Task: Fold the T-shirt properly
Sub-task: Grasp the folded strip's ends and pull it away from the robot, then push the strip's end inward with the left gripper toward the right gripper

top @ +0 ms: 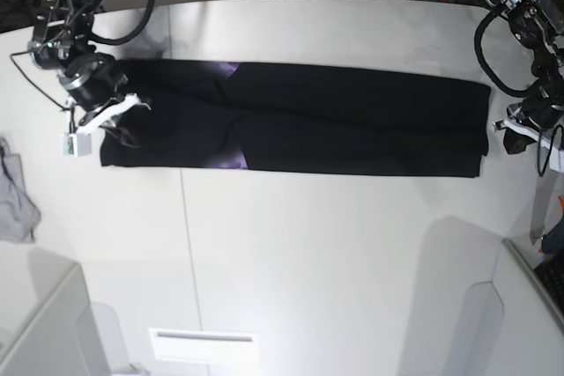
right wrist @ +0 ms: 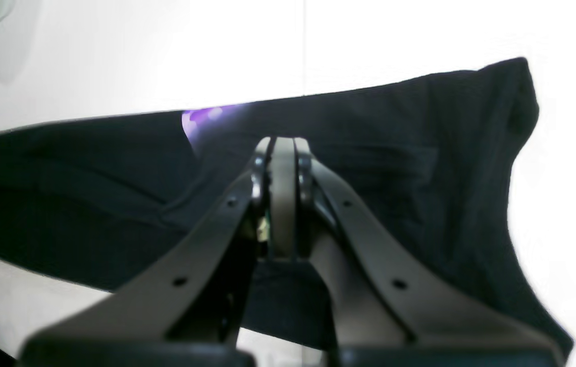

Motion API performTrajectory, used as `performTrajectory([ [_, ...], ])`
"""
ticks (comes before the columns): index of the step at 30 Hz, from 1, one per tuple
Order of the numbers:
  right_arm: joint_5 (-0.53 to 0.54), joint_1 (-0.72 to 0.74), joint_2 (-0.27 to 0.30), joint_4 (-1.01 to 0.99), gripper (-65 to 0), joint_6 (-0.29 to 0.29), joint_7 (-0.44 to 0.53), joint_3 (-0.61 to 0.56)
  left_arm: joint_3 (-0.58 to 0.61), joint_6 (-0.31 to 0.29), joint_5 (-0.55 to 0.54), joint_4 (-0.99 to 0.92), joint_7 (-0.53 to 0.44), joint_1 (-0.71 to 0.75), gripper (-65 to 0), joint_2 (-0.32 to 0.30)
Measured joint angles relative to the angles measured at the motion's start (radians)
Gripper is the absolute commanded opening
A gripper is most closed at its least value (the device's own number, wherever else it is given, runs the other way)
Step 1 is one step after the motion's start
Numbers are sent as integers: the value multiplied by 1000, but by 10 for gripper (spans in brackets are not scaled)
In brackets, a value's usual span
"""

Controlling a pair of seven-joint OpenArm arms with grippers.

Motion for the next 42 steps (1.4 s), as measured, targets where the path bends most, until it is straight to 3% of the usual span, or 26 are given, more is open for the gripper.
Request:
performTrajectory([
  [4,2,-6,-19,0,-650,-1,-7,-5,-3,0,-42,-62,1,-7,-173,-11],
  [6,0,-12,-17,0,-650,-1,-8,-5,-9,0,-31,-92,-18,-4,-5,-18],
  [11,-2,-26,-16,0,-650,-1,-3,-5,39,0,-37,-238,-169,-3,0,-34],
  [16,-2,-36,-18,0,-650,-2,-5,-5,212,3,-35,-398,-281,-11,-38,-68],
  [20,-3,-36,-17,0,-650,-1,-4,-5,271,-4,-43,-471,-360,-46,-64,-72],
  [22,-3,-36,-18,0,-650,-1,-5,-5,273,-13,-66,-516,-381,-63,-107,-74],
  [25,-2,-37,-17,0,-650,-2,-4,-4,273,-15,-72,-567,-396,-77,-273,-81],
  [29,-2,-36,-18,0,-650,-2,-4,0,272,-12,-72,-601,-390,-80,-629,-83],
  [30,-2,-37,-18,0,-650,-1,-5,0,272,-14,-75,-603,-391,-80,-650,-83],
  [34,-2,-36,-18,0,-650,-2,-4,0,274,-16,-72,-603,-383,-76,-650,-110],
  [38,-2,-37,-17,0,-650,-2,-4,0,273,9,-32,-586,-389,-54,-650,-181],
  [42,1,-35,-18,0,-650,-2,-4,-3,269,16,-28,-370,-393,47,-650,-196],
])
